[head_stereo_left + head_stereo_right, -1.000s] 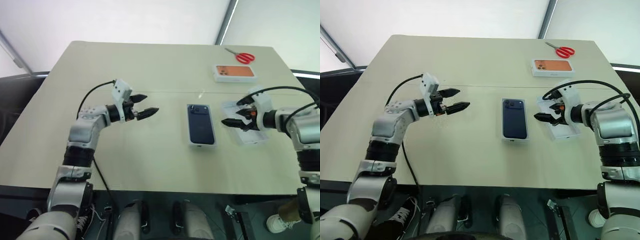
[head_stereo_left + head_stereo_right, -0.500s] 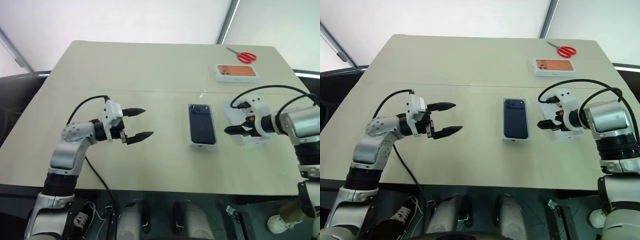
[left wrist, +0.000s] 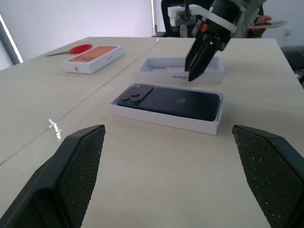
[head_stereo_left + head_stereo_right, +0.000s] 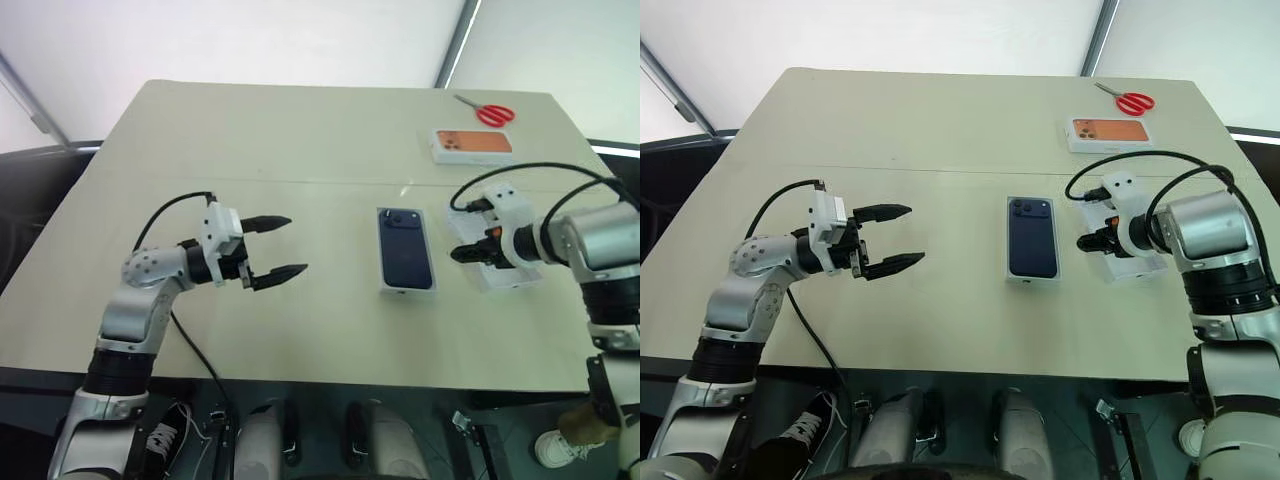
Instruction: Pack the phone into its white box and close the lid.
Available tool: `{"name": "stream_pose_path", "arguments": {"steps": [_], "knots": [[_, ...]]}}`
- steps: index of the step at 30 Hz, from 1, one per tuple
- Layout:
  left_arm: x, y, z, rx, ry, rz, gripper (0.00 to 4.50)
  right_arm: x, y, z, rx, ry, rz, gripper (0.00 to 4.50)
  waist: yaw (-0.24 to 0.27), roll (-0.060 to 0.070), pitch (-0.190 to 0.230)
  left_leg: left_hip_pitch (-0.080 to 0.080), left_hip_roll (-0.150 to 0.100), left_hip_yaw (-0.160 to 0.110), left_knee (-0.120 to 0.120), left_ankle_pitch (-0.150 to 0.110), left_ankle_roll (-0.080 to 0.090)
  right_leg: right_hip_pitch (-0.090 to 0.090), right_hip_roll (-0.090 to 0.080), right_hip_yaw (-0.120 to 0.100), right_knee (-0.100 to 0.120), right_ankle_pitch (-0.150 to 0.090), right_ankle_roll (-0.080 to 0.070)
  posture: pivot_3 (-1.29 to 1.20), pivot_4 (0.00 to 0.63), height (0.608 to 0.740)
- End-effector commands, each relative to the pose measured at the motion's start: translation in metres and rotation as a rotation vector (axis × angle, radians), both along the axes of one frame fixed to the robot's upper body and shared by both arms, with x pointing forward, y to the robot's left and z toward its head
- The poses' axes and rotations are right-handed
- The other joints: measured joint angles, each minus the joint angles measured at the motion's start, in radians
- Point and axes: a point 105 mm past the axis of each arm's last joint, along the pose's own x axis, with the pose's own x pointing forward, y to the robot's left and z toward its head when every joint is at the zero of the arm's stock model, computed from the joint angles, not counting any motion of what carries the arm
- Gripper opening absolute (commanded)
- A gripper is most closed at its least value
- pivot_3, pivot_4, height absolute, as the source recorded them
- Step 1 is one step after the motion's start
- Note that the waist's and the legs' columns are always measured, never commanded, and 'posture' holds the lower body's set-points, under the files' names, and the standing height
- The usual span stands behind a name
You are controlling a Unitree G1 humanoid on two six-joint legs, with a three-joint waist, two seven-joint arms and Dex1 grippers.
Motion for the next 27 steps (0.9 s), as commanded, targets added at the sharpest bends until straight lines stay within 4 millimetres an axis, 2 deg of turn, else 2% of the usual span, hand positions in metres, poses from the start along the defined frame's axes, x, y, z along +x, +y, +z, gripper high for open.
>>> {"name": "stream_pose_path", "arguments": {"steps": [1, 2, 7, 9, 11, 13, 16, 20, 23, 25, 27], "knots": [[-0.003, -0.003, 0.008, -0.011, -0.045, -0.004, 4.5, 0.004, -0.001, 0.007, -0.01, -0.053, -0.002, 0.48, -0.002, 0.0, 0.0, 0.0, 0.0, 0.0, 0.0, 0.0, 0.0, 0.0, 0.0, 0.0, 0.0, 0.0, 0.0, 0.0, 0.15, 0.738], [-0.003, -0.003, 0.008, -0.012, -0.045, 0.0, 4.5, 0.004, -0.001, 0.006, -0.004, -0.053, -0.003, 0.04, -0.003, 0.0, 0.0, 0.0, 0.0, 0.0, 0.0, 0.0, 0.0, 0.0, 0.001, 0.0, 0.0, 0.0, 0.0, 0.0, 0.15, 0.738], [0.0, -0.001, 0.009, -0.015, -0.041, 0.021, 4.5, 0.006, 0.001, 0.004, -0.027, -0.064, 0.022, 0.01, -0.002, 0.0, 0.0, 0.0, 0.001, 0.0, 0.0, 0.0, 0.0, 0.0, 0.002, 0.0, 0.0, 0.0, 0.0, 0.0, 0.15, 0.738], [0.001, -0.001, 0.01, -0.028, -0.031, 0.034, 4.5, 0.015, 0.003, 0.017, 0.03, -0.095, -0.03, 0.01, -0.004, 0.0, 0.0, 0.0, 0.001, 0.0, 0.0, 0.0, 0.0, 0.0, 0.002, 0.0, 0.0, 0.0, 0.0, 0.0, 0.15, 0.738], [0.003, 0.001, 0.01, -0.031, -0.029, 0.047, 4.5, 0.026, 0.008, 0.036, 0.162, -0.133, -0.11, 0.01, -0.009, 0.0, 0.0, 0.0, 0.002, 0.0, 0.0, 0.0, -0.001, 0.0, 0.003, 0.0, 0.0, 0.0, 0.0, 0.0, 0.15, 0.738], [0.005, 0.002, 0.01, -0.031, -0.03, 0.058, 4.5, 0.034, 0.011, 0.049, 0.189, -0.187, -0.132, 0.01, -0.006, 0.001, 0.0, 0.0, 0.002, 0.001, 0.0, 0.001, -0.002, -0.001, 0.004, 0.001, 0.001, 0.0, 0.0, 0.0, 0.15, 0.738], [0.008, 0.004, 0.012, -0.036, -0.028, 0.072, 4.5, 0.046, 0.038, 0.082, 0.463, -0.267, -0.134, 0.01, -0.002, 0.001, 0.0, 0.0, 0.004, 0.001, 0.0, 0.002, -0.002, -0.001, 0.005, 0.001, 0.002, 0.0, 0.0, 0.0, 0.15, 0.738], [0.012, 0.007, 0.012, -0.025, -0.033, 0.096, 4.5, 0.047, 0.071, 0.113, 0.845, -0.266, -0.085, 0.01, 0.0, 0.001, 0.0, 0.0, 0.004, 0.001, 0.0, 0.002, -0.003, -0.001, 0.005, 0.001, 0.002, 0.0, 0.0, 0.0, 0.15, 0.738], [0.015, 0.009, 0.016, -0.034, -0.027, 0.108, 4.5, 0.04, 0.099, 0.121, 1.02, -0.246, 0.052, 0.01, 0.0, 0.001, 0.0, 0.0, 0.004, 0.001, 0.0, 0.002, -0.003, -0.001, 0.005, 0.001, 0.002, 0.0, 0.0, 0.0, 0.15, 0.738], [0.017, 0.009, 0.018, -0.046, -0.021, 0.113, 4.5, 0.031, 0.113, 0.116, 1.082, -0.242, 0.125, 0.01, 0.0, 0.001, 0.0, -0.001, 0.003, 0.001, 0.0, 0.002, -0.002, -0.001, 0.005, 0.001, 0.002, 0.0, 0.0, 0.0, 0.15, 0.738], [0.02, 0.009, 0.019, -0.055, -0.018, 0.134, 4.5, 0.02, 0.136, 0.112, 1.252, -0.181, 0.219, 0.01, -0.003, 0.001, 0.0, 0.0, 0.003, 0.001, 0.0, 0.002, -0.002, -0.001, 0.005, 0.001, 0.002, 0.0, 0.0, 0.0, 0.15, 0.738]]}}
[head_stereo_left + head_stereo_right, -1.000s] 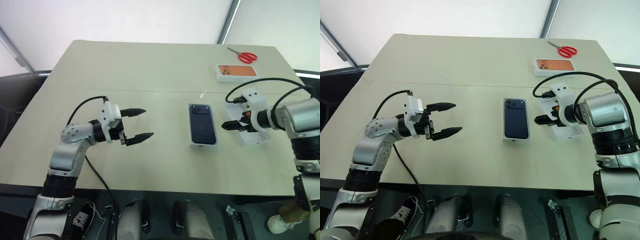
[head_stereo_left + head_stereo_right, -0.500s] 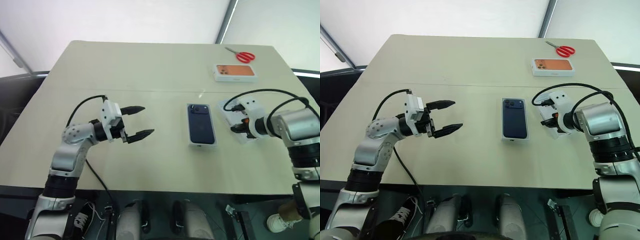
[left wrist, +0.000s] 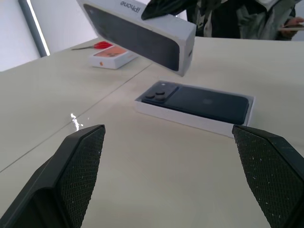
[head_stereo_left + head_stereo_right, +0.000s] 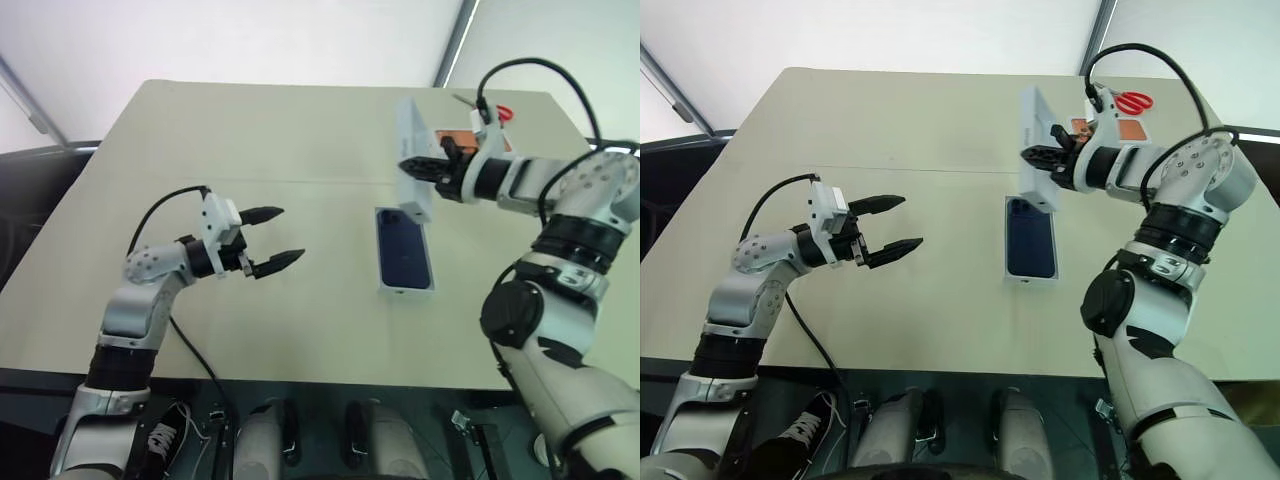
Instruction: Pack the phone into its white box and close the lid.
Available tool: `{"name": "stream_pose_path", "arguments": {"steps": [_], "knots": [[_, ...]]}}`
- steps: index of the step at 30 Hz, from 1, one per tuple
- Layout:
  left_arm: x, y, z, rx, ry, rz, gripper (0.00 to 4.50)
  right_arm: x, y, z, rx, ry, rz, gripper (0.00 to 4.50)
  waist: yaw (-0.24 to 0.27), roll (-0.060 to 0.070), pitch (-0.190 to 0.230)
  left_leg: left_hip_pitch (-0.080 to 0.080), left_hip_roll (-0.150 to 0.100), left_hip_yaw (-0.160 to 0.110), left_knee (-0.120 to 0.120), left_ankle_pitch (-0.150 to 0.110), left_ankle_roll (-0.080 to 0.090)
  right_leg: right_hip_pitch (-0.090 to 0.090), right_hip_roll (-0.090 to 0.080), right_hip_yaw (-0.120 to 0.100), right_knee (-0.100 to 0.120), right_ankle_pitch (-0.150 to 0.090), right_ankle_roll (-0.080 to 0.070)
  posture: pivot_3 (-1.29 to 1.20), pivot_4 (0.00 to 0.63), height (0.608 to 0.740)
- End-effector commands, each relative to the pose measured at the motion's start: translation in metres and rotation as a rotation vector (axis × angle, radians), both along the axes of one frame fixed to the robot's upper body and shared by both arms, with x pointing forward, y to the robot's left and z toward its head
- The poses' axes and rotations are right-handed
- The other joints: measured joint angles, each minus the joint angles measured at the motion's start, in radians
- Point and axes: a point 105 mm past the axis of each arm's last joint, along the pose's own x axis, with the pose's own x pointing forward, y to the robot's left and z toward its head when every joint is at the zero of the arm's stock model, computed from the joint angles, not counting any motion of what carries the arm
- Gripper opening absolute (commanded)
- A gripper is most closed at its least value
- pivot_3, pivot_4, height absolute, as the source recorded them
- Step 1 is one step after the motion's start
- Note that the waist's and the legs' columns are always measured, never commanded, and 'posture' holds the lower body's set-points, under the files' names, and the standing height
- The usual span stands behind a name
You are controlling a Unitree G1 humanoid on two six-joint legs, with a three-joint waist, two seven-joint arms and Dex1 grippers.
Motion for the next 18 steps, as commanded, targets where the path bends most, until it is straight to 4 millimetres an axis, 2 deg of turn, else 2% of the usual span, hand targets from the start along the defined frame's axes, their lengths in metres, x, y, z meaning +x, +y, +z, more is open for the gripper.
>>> {"name": "stream_pose_path", "arguments": {"steps": [1, 3, 7, 10, 13, 14, 15, 18], "knots": [[0.004, 0.002, 0.013, -0.037, -0.032, 0.035, 4.5, -0.023, 0.029, 0.007, 0.194, -0.067, 0.162, 0.01, -0.003, 0.0, 0.0, 0.0, 0.0, 0.0, 0.0, 0.0, 0.0, 0.0, 0.0, 0.0, 0.0, 0.0, 0.0, 0.0, 0.15, 0.738], [0.007, 0.001, 0.014, -0.062, -0.016, 0.052, 4.5, -0.035, 0.044, -0.001, 0.275, -0.041, 0.224, 0.01, -0.005, 0.0, 0.0, 0.0, 0.0, 0.0, 0.0, 0.0, 0.0, 0.0, 0.0, 0.0, 0.0, 0.0, 0.0, 0.0, 0.15, 0.738], [0.011, -0.003, 0.018, -0.079, -0.031, 0.079, 4.5, -0.05, 0.057, -0.019, 0.328, 0.029, 0.195, 0.01, -0.004, 0.001, 0.0, 0.0, 0.0, 0.0, 0.0, 0.0, 0.0, 0.0, 0.0, 0.0, 0.0, 0.0, 0.0, 0.0, 0.15, 0.738], [0.014, -0.007, 0.014, -0.119, 0.034, 0.076, 4.5, -0.058, 0.054, -0.036, 0.312, 0.116, 0.14, 0.01, 0.001, 0.001, 0.0, 0.0, 0.0, 0.0, 0.0, 0.0, 0.0, 0.001, 0.0, 0.0, 0.0, 0.0, 0.0, 0.0, 0.15, 0.738], [0.016, -0.014, 0.004, -0.14, 0.111, 0.061, 3.71, -0.063, 0.045, -0.053, 0.244, 0.185, 0.111, 0.0, 0.0, 0.001, 0.0, 0.0, -0.002, 0.0, 0.0, 0.0, 0.001, 0.001, 0.0, 0.0, 0.0, 0.0, 0.0, 0.0, 0.15, 0.738], [0.018, -0.017, -0.001, -0.132, 0.12, 0.068, 3.13, -0.063, 0.044, -0.058, 0.249, 0.205, 0.106, 0.0, -0.003, 0.001, 0.0, 0.0, -0.002, 0.0, 0.0, 0.0, 0.002, 0.001, 0.0, 0.001, 0.0, 0.0, 0.0, 0.0, 0.15, 0.738], [0.021, -0.02, -0.005, -0.132, 0.124, 0.079, 2.79, -0.065, 0.043, -0.06, 0.224, 0.212, 0.105, 0.0, -0.004, 0.001, -0.001, 0.0, -0.002, 0.0, 0.0, 0.0, 0.002, 0.001, 0.0, 0.001, 0.0, 0.0, 0.0, 0.0, 0.15, 0.738], [0.031, -0.033, -0.021, -0.132, 0.141, 0.116, 1.26, -0.063, 0.04, -0.062, 0.199, 0.219, 0.086, 0.0, -0.005, 0.002, -0.001, 0.001, 0.0, 0.0, 0.0, 0.0, 0.002, 0.001, 0.001, 0.001, 0.0, 0.0, 0.0, 0.0, 0.15, 0.738]]}}
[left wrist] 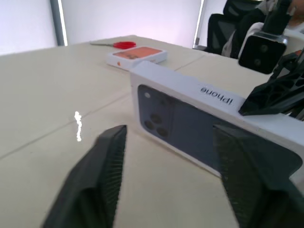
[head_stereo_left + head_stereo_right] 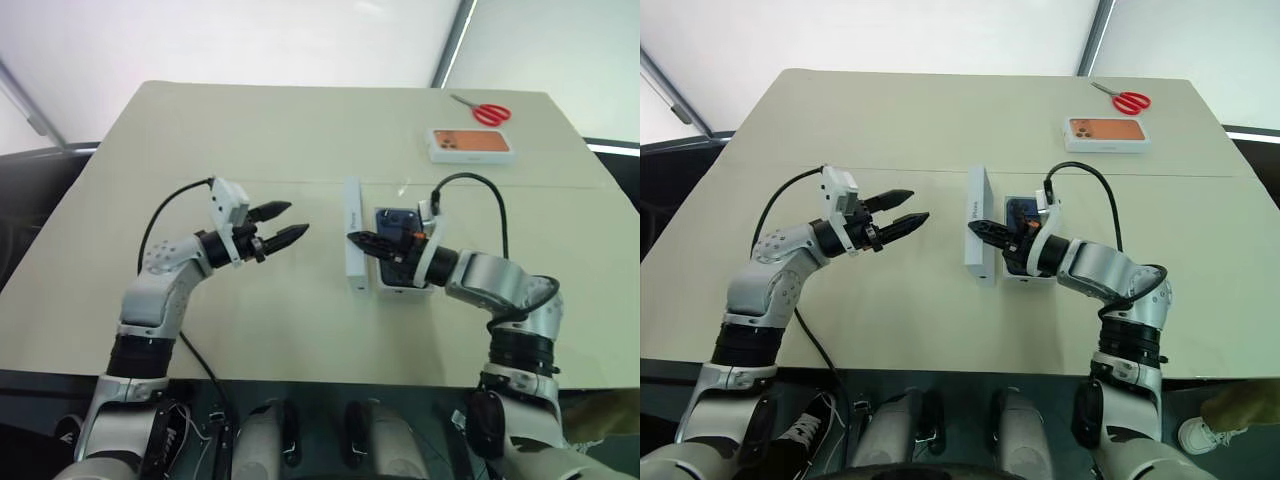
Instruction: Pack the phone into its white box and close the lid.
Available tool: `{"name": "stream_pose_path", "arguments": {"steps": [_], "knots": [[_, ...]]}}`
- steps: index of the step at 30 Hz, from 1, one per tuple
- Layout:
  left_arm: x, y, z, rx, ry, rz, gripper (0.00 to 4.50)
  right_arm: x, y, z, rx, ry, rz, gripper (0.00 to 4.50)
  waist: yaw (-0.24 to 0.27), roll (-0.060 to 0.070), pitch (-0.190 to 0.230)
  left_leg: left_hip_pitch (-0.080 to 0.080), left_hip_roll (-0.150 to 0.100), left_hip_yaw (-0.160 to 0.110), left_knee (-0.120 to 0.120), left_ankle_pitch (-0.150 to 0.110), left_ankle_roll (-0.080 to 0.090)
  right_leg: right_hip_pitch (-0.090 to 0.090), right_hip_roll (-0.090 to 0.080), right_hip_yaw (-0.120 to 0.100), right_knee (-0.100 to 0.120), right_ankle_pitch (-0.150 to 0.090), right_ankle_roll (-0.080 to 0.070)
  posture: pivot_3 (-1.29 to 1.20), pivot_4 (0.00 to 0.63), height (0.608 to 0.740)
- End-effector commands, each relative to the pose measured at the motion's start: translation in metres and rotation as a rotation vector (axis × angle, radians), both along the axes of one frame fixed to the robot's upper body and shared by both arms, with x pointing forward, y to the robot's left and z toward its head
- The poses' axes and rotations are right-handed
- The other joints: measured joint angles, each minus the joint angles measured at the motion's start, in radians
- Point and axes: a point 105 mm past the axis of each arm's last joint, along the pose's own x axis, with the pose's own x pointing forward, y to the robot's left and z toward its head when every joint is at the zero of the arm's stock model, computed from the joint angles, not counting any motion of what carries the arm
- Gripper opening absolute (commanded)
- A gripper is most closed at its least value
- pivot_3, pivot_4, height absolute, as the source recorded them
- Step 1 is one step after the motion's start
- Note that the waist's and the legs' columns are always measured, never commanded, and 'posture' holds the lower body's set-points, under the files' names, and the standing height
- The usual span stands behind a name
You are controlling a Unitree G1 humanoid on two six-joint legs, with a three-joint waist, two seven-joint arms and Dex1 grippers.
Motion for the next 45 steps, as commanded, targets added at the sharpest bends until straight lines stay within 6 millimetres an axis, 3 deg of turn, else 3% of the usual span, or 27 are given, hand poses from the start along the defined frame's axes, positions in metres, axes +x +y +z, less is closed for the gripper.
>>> {"name": "stream_pose_path", "arguments": {"steps": [1, 2, 3, 8, 12, 16, 18, 19, 21, 26, 30, 32, 36, 39, 45], "knots": [[0.009, -0.018, -0.01, 0.021, -0.025, 0.024, 0.79, -0.002, 0.004, 0.011, 0.003, -0.038, 0.017, 0.0, 0.003, 0.0, 0.0, 0.0, 0.001, 0.0, 0.0, 0.0, 0.0, 0.0, 0.001, 0.0, 0.0, 0.0, 0.0, 0.0, 0.15, 0.738], [0.012, -0.024, -0.018, 0.03, -0.008, 0.029, 0.27, 0.001, 0.004, 0.01, 0.018, -0.027, 0.007, 0.0, 0.005, 0.0, 0.0, 0.0, 0.001, 0.0, 0.0, 0.0, 0.0, 0.0, 0.001, 0.0, 0.0, 0.0, 0.0, 0.0, 0.15, 0.738], [0.014, -0.031, -0.024, 0.034, -0.003, 0.03, 0.06, 0.002, 0.003, 0.01, 0.024, -0.024, 0.004, 0.0, 0.006, 0.0, 0.0, 0.0, 0.001, 0.0, 0.0, 0.0, 0.0, 0.0, 0.001, 0.0, 0.0, 0.0, 0.0, 0.0, 0.15, 0.738], [0.018, -0.062, -0.034, 0.009, 0.002, 0.005, 0.06, 0.006, -0.002, 0.01, 0.028, -0.018, -0.016, 0.0, 0.009, 0.0, 0.0, -0.001, 0.0, 0.0, 0.001, -0.001, 0.002, 0.0, 0.0, 0.0, -0.001, 0.0, 0.0, 0.0, 0.15, 0.738], [0.019, -0.082, -0.028, -0.012, -0.016, -0.022, 0.0, 0.01, -0.005, 0.018, 0.061, -0.04, -0.044, 1.28, 0.009, 0.0, 0.0, -0.001, 0.0, 0.0, 0.001, -0.002, 0.004, 0.0, 0.0, 0.0, 0.0, 0.0, 0.0, 0.0, 0.15, 0.738], [0.019, -0.095, -0.025, -0.036, -0.015, -0.047, 0.0, 0.013, -0.013, 0.02, 0.045, -0.051, -0.077, 3.43, 0.008, 0.0, 0.0, -0.001, 0.0, 0.0, 0.001, -0.002, 0.005, 0.0, 0.0, 0.0, 0.0, 0.0, 0.0, 0.0, 0.15, 0.738], [0.019, -0.101, -0.024, -0.028, -0.033, -0.06, 0.0, 0.012, -0.022, 0.017, -0.131, -0.144, -0.084, 4.32, 0.009, 0.0, 0.0, -0.001, 0.0, 0.0, 0.001, -0.003, 0.005, 0.0, 0.0, 0.0, 0.0, 0.0, 0.0, 0.0, 0.15, 0.738], [0.019, -0.102, -0.023, -0.028, -0.036, -0.062, 0.0, 0.014, -0.03, 0.022, -0.174, -0.189, -0.093, 4.42, 0.01, 0.0, 0.0, -0.001, 0.0, 0.0, 0.001, -0.003, 0.005, 0.0, 0.0, 0.0, 0.0, 0.0, 0.0, 0.0, 0.15, 0.738], [0.019, -0.103, -0.023, -0.026, -0.037, -0.066, 0.0, 0.021, -0.048, 0.032, -0.315, -0.327, -0.129, 4.42, 0.011, 0.0, 0.0, -0.001, 0.0, 0.0, 0.002, -0.004, 0.008, 0.0, -0.001, 0.0, -0.001, 0.0, 0.0, 0.0, 0.15, 0.738], [0.02, -0.106, -0.028, -0.015, -0.031, -0.073, 0.0, 0.028, -0.087, 0.055, -0.342, -0.479, -0.184, 4.42, 0.01, 0.0, 0.0, -0.001, 0.0, 0.0, 0.002, -0.005, 0.009, 0.0, 0.0, 0.0, -0.001, 0.0, 0.0, 0.0, 0.15, 0.738], [0.02, -0.112, -0.031, -0.024, -0.017, -0.08, 0.0, 0.027, -0.096, 0.055, -0.568, -0.666, -0.147, 4.42, 0.011, 0.0, 0.0, -0.001, 0.0, 0.0, 0.002, -0.005, 0.009, 0.0, 0.0, -0.001, -0.001, 0.0, 0.0, 0.0, 0.15, 0.738], [0.021, -0.12, -0.03, -0.023, -0.011, -0.094, 0.0, 0.033, -0.103, 0.06, -0.535, -0.665, -0.185, 4.42, 0.012, -0.001, 0.0, -0.001, 0.0, 0.0, 0.002, -0.005, 0.009, 0.0, -0.001, -0.001, -0.001, 0.0, 0.0, 0.0, 0.15, 0.738], [0.016, -0.148, -0.026, -0.005, -0.034, -0.156, 0.0, 0.044, -0.116, 0.036, -0.98, -0.885, -0.102, 4.42, 0.028, -0.001, 0.0, -0.001, -0.001, 0.0, 0.003, -0.005, 0.009, 0.0, -0.001, -0.001, -0.001, 0.0, 0.001, 0.0, 0.15, 0.738], [0.017, -0.155, -0.024, -0.007, -0.035, -0.167, 0.0, 0.051, -0.125, 0.039, -1.026, -0.934, -0.115, 3.57, 0.031, -0.001, 0.0, -0.001, -0.001, 0.001, 0.003, -0.005, 0.01, 0.0, 0.0, -0.001, -0.002, 0.0, 0.001, 0.0, 0.15, 0.738], [0.022, -0.147, -0.023, -0.009, -0.047, -0.149, 0.0, 0.058, -0.131, 0.04, -1.186, -1.062, -0.114, 0.51, 0.027, -0.001, 0.0, -0.001, 0.0, 0.001, 0.003, -0.001, 0.002, 0.0, -0.001, -0.001, -0.001, 0.0, 0.001, 0.0, 0.15, 0.738]]}}
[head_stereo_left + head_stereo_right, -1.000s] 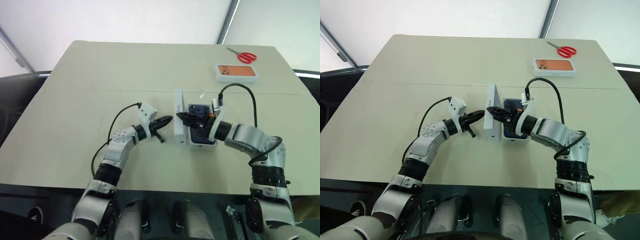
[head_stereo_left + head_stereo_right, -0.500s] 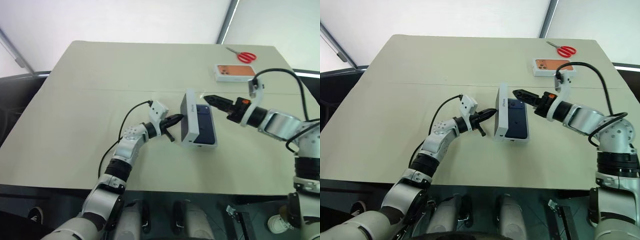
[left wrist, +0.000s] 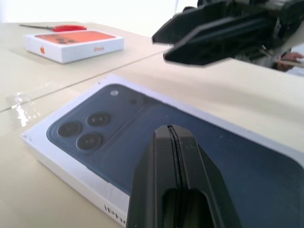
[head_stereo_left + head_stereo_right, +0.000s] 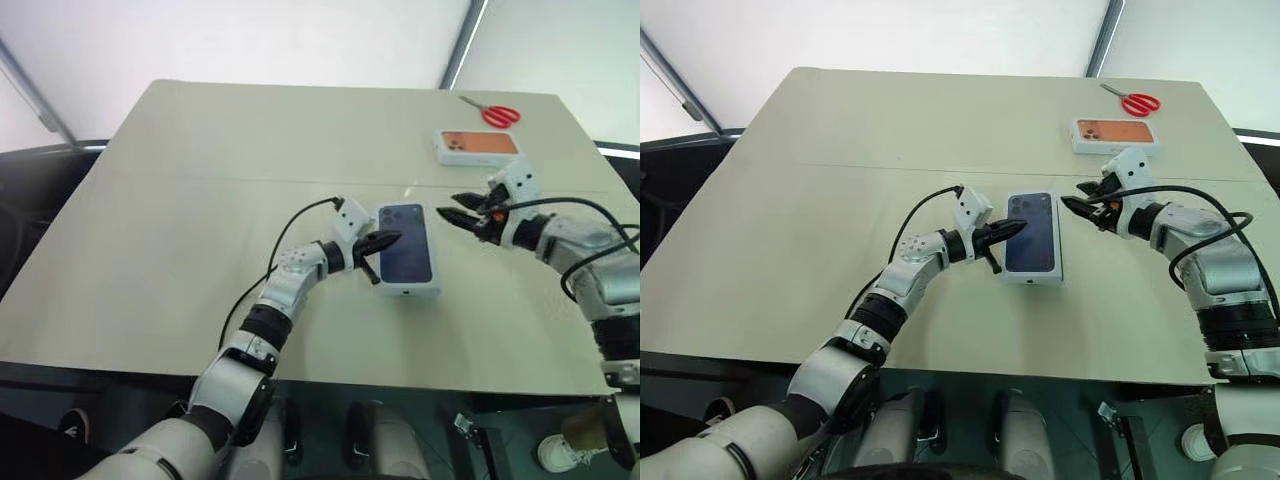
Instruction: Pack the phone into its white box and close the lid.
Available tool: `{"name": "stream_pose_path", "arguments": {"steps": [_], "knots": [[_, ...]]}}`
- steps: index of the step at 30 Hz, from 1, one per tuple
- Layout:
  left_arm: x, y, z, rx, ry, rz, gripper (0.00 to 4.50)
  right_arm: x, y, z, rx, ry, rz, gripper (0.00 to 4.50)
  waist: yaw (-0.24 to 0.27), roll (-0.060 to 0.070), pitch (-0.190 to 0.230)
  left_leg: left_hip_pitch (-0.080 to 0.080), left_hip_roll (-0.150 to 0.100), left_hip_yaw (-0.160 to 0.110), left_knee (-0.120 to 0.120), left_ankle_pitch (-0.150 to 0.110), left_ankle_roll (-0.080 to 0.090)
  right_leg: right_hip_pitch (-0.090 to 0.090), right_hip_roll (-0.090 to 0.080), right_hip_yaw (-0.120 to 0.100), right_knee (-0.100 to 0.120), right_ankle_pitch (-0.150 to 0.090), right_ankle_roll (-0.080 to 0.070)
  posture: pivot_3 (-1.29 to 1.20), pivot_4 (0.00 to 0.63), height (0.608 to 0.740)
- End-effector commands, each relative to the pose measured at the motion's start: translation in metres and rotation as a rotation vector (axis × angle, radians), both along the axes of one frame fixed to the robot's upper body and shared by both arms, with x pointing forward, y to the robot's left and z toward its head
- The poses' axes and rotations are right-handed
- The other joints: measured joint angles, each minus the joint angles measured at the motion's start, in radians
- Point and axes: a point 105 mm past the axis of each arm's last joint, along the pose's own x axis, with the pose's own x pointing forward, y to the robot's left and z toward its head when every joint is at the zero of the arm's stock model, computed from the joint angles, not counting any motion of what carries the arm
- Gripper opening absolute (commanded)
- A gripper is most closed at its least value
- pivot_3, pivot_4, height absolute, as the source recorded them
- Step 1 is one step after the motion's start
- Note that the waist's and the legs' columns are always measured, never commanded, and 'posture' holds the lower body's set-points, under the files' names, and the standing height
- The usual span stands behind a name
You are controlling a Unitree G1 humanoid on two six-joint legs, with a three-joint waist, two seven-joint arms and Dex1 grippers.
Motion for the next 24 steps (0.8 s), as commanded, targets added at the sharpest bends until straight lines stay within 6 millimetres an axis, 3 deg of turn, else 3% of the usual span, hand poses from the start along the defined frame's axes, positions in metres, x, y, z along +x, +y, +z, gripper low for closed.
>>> {"name": "stream_pose_path", "arguments": {"steps": [1, 4, 7, 13, 17, 20, 24], "knots": [[0.006, 0.005, 0.018, -0.045, -0.046, 0.014, 0.0, 0.006, -0.002, 0.017, -0.068, -0.111, -0.009, 0.03, 0.0, 0.0, 0.0, 0.0, 0.0, 0.0, 0.0, 0.0, 0.0, 0.0, 0.0, 0.0, 0.0, 0.0, 0.0, 0.0, 0.15, 0.738], [0.009, 0.013, 0.021, -0.048, -0.062, 0.046, 0.0, 0.008, -0.008, 0.012, -0.089, -0.119, -0.026, 0.03, 0.003, 0.0, 0.0, 0.0, 0.0, 0.0, 0.0, 0.0, 0.0, 0.0, 0.0, 0.0, 0.0, 0.0, 0.0, 0.0, 0.15, 0.738], [0.014, 0.03, 0.021, -0.021, -0.063, 0.082, 0.0, 0.004, 0.002, 0.008, -0.144, -0.14, 0.036, 0.03, 0.003, 0.0, 0.0, 0.0, 0.0, 0.0, 0.0, 0.0, 0.0, 0.0, 0.0, 0.0, 0.0, 0.0, 0.0, 0.0, 0.15, 0.738], [0.017, 0.052, -0.003, 0.097, 0.078, 0.116, 0.0, 0.004, 0.002, 0.001, -0.267, -0.168, 0.054, 0.03, 0.004, 0.0, 0.0, 0.0, 0.0, 0.0, 0.0, 0.0, -0.001, 0.001, 0.0, 0.0, 0.001, 0.0, 0.0, 0.0, 0.15, 0.738], [0.013, 0.045, -0.018, 0.172, 0.128, 0.091, 0.0, -0.001, -0.005, -0.019, -0.37, -0.158, 0.062, 0.03, 0.007, 0.0, 0.0, 0.0, 0.0, -0.001, 0.003, 0.0, -0.001, 0.002, 0.001, -0.001, 0.001, 0.0, 0.0, 0.0, 0.15, 0.738], [0.006, 0.035, -0.022, 0.206, 0.119, 0.047, 0.0, -0.012, 0.005, -0.024, -0.316, -0.116, 0.126, 0.03, 0.005, 0.0, 0.0, 0.0, 0.0, -0.001, 0.007, 0.0, 0.0, 0.004, 0.0, -0.001, 0.001, 0.0, 0.001, 0.0, 0.15, 0.738], [0.002, 0.024, -0.027, 0.228, 0.133, 0.018, 0.0, -0.017, 0.0, -0.027, -0.33, -0.092, 0.104, 0.03, 0.004, 0.0, 0.0, 0.0, 0.001, -0.002, 0.009, -0.001, 0.001, 0.004, 0.0, -0.001, 0.002, 0.0, 0.0, 0.0, 0.15, 0.738]]}}
